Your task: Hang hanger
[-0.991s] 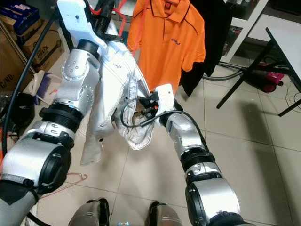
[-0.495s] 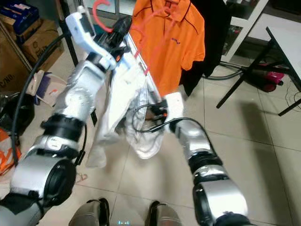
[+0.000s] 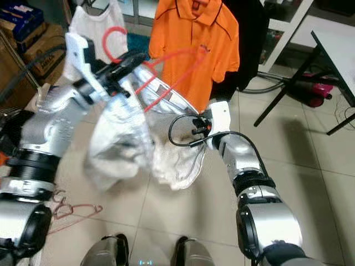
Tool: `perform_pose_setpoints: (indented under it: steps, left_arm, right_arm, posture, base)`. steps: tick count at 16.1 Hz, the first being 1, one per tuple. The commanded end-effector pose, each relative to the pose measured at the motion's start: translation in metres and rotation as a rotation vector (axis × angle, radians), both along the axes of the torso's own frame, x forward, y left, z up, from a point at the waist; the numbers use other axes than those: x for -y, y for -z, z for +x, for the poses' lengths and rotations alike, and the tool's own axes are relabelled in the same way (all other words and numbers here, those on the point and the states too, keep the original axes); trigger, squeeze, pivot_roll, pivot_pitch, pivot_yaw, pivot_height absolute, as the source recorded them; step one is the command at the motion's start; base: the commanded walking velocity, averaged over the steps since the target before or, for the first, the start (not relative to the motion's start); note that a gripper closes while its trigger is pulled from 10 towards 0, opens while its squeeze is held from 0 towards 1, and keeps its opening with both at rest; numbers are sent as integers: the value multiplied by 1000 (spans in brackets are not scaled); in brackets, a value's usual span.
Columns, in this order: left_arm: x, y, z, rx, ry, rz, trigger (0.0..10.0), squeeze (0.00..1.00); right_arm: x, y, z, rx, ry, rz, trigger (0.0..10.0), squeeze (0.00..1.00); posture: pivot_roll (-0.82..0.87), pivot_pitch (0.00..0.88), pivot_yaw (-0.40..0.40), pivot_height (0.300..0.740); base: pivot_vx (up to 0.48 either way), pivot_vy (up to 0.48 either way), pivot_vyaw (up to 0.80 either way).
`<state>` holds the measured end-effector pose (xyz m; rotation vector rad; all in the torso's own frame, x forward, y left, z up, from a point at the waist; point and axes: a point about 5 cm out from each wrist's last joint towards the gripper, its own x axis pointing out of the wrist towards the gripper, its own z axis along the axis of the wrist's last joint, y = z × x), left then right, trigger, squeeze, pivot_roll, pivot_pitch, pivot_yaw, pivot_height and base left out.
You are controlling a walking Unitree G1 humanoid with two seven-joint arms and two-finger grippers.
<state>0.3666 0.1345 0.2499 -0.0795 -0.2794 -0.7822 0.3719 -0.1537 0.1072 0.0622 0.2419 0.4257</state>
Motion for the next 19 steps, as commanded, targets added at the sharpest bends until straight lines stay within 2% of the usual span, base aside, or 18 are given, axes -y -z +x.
perform_pose_setpoints:
  steps: [1,5,7,9,10,12,16,17,18,19]
  left_arm:
    - [-3,-19,-6,93,-1,-2,10000,0]
    - [0,-33,-8,57,18,-192,10000,0]
    - [3,-36,-8,35,7,-235,10000,0]
    - [3,-44,-1,-14,-73,-381,10000,0]
    - [9,-47,1,-60,-103,-482,10000,0]
    - [19,-45,-2,-70,-68,-474,10000,0]
    - [23,-41,-4,-91,-61,-459,10000,0]
    - [24,-42,-4,-98,-61,-467,10000,0]
    - [24,-42,-4,-101,-61,-470,10000,0]
    - [24,-42,-4,-103,-61,-471,10000,0]
  right_arm:
    - [18,1,0,-8,60,-11,0,0]
    - [13,-1,1,1,48,-9,0,0]
    - [11,0,1,0,36,-6,0,0]
    - [9,1,0,-2,31,2,0,0]
    - [5,2,-1,-6,26,15,0,0]
    - [2,3,-1,-5,20,19,0,0]
    - [-3,4,-2,-2,5,20,0,0]
    - [-2,5,-2,-4,25,9,10000,639]
    - [-2,5,-2,-2,27,9,10000,1000]
    - [-2,3,-1,15,28,1,10000,1000]
  posture:
    - [-40,140,-110,740]
    - [-41,149,-109,740]
    - [-42,150,-108,740]
    - [-43,151,-105,740]
    - [-46,151,-103,740]
    - [-47,152,-101,740]
    - [-47,152,-99,740]
    - [-46,153,-99,740]
    - [-45,153,-99,740]
    - [-45,153,-99,740]
  base:
    - [0,0,0]
    - [0,0,0]
    - [0,0,0]
    - [0,0,0]
    - [0,0,0]
    - [0,0,0]
    - [0,0,0]
    - [0,0,0]
    - [0,0,0]
    - [0,0,0]
